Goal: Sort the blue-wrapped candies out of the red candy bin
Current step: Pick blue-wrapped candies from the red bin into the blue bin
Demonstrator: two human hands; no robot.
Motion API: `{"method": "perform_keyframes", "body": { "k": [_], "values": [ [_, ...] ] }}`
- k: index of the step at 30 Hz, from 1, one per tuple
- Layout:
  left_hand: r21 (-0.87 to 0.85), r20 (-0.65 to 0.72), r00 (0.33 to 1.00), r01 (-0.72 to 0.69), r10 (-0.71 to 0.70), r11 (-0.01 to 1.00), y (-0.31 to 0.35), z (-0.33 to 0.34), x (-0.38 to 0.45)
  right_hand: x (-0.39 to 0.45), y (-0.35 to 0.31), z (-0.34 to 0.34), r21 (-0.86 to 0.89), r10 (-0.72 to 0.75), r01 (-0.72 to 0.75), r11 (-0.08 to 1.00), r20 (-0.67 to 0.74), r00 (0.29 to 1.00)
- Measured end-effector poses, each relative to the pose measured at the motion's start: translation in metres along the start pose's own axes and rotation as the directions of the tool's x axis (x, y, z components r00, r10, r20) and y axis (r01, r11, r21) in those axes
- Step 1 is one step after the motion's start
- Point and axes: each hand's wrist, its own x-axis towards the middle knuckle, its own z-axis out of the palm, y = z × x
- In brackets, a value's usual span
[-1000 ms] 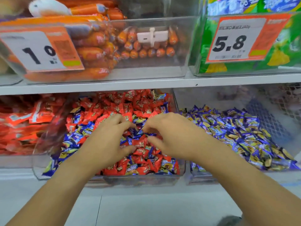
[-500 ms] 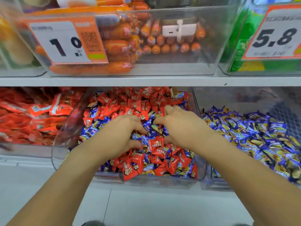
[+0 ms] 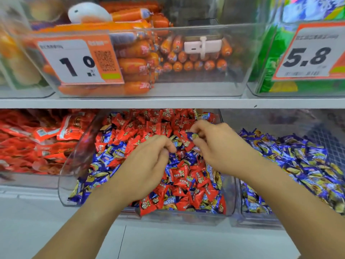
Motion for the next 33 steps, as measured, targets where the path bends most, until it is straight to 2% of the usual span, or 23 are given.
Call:
{"method": "perform_keyframes", "body": {
  "k": [3,5,9,11,13,16,21,28,33],
  "values": [
    [0.211,-0.002,0.999,-0.045,0.047,0.976,-0.004,0.011,0.007,-0.007,0.0,-0.011,0.103,0.022,-0.016,0.995,-0.053,0.998],
    [0.269,-0.036,0.995,-0.083,0.096,0.96,-0.007,0.016,0.013,-0.011,-0.003,-0.016,0.141,0.011,-0.002,0.99,-0.06,0.998],
    [0.39,-0.022,0.997,-0.058,0.072,0.919,-0.006,0.019,0.021,-0.01,-0.006,-0.016,0.018,-0.037,0.037,0.999,0.014,0.999],
    [0.399,-0.041,0.998,-0.023,0.043,0.917,-0.005,0.017,0.024,-0.007,-0.005,-0.013,-0.049,-0.046,0.048,0.998,0.043,0.998],
    [0.327,-0.084,0.996,0.008,0.02,0.945,-0.006,0.014,0.025,-0.005,-0.005,-0.01,-0.072,-0.057,0.063,0.995,0.084,0.995],
    [0.127,-0.128,0.991,0.052,-0.035,0.991,-0.006,0.005,0.022,0.0,-0.002,-0.007,-0.15,-0.03,0.051,0.987,0.14,0.99],
    [-0.051,-0.099,0.982,0.158,-0.162,0.986,-0.007,-0.012,0.011,0.009,-0.002,0.001,-0.278,0.017,0.039,0.96,0.196,0.981],
    [-0.134,-0.019,0.972,0.229,-0.233,0.964,-0.005,-0.016,0.01,0.021,-0.009,0.01,-0.42,0.043,0.096,0.903,0.311,0.949],
    [-0.209,-0.024,0.971,0.229,-0.239,0.951,-0.007,-0.017,0.011,0.028,-0.004,0.008,-0.332,0.08,0.041,0.942,0.343,0.936]
  ]
}}
